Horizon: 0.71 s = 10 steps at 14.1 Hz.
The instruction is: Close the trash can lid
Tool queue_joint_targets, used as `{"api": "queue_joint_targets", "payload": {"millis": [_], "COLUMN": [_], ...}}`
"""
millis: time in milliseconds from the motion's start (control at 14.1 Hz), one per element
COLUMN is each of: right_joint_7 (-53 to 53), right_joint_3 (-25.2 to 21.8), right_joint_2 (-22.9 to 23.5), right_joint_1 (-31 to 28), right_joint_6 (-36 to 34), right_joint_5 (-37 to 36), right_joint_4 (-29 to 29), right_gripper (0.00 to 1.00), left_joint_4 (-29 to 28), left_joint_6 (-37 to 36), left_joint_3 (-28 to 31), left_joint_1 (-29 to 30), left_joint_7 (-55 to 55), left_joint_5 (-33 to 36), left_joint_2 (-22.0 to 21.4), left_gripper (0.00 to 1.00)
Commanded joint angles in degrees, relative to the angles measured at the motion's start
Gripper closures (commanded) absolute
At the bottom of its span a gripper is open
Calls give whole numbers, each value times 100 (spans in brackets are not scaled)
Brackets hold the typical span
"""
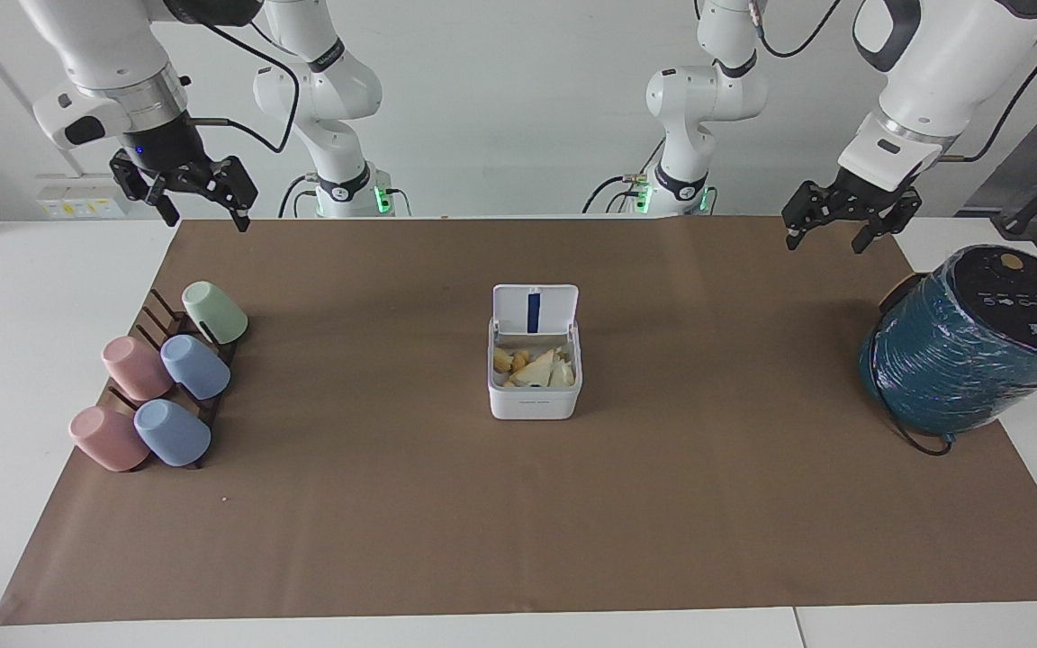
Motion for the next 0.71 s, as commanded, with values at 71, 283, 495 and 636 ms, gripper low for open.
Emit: {"api": "queue_joint_targets", "payload": {"millis": [71,283,495,636], "right_joint_7": [-78,-78,-78,-78], "right_joint_3": [11,11,11,11], "right_joint_2": [8,-36,-79,-88], "right_joint_1": [-37,-46,-46,-46], "right_joint_6": [-12,-48,-56,-56], "right_joint_5": [126,127,118,118], "right_joint_4": [47,47,47,47], "right_gripper": [0,0,0,0], "left_joint_4": [-229,-229,-229,-317], "left_joint_6": [132,132,167,386], "left_joint_3": [-40,-49,-84,-84], "left_joint_1": [15,-38,-248,-459], "left_joint_7": [-63,-72,-90,-203], "left_joint_5": [73,73,73,73], "left_joint_2": [-188,-188,-188,-197], "left_gripper": [0,0,0,0]}}
